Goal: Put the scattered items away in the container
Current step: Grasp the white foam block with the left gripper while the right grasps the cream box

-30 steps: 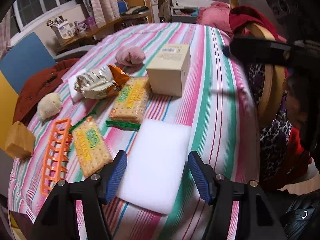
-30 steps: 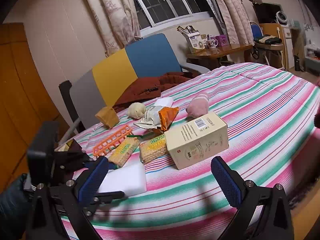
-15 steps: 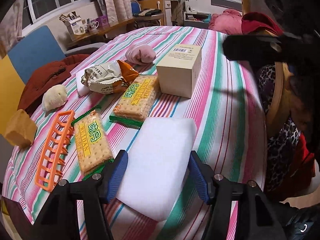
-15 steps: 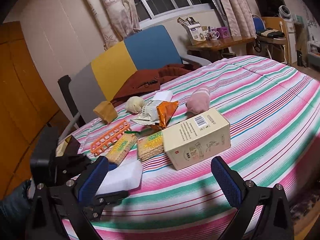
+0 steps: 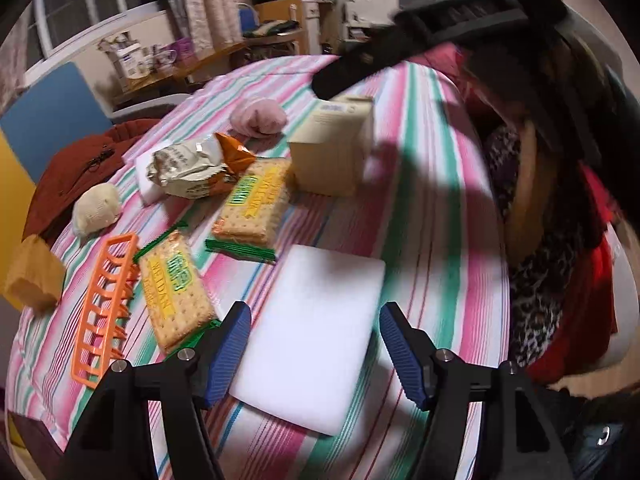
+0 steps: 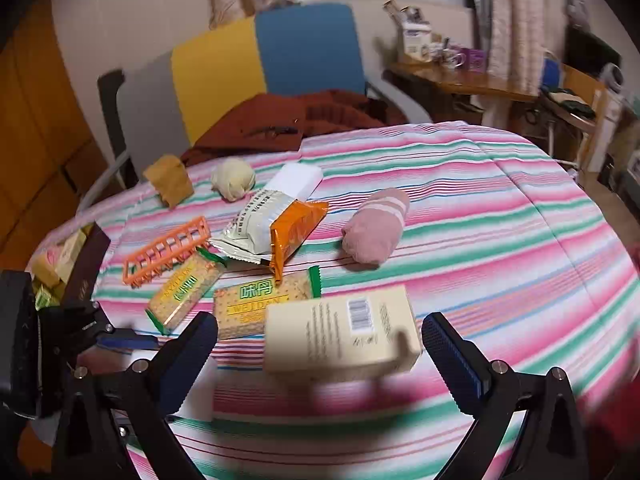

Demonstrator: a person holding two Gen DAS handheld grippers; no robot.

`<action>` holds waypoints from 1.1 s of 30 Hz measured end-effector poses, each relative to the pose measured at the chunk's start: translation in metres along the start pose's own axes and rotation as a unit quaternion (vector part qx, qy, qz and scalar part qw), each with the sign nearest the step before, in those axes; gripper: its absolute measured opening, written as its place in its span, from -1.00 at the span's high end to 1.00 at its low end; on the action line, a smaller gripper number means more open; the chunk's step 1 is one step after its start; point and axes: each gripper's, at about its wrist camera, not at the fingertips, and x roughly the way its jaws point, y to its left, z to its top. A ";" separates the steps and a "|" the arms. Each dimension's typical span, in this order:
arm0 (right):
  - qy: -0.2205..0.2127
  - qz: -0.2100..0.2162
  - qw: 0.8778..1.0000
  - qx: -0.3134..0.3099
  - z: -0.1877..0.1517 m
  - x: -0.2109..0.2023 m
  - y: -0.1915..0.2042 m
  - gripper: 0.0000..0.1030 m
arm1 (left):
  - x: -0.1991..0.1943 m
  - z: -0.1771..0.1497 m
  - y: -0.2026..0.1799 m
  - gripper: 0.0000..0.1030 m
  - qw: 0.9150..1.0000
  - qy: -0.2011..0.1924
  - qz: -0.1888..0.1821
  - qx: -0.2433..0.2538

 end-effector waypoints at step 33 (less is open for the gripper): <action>0.127 0.055 0.987 -0.077 -0.006 0.036 0.026 -1.00 | -0.009 -0.028 0.004 -0.21 0.995 0.001 0.011 -0.097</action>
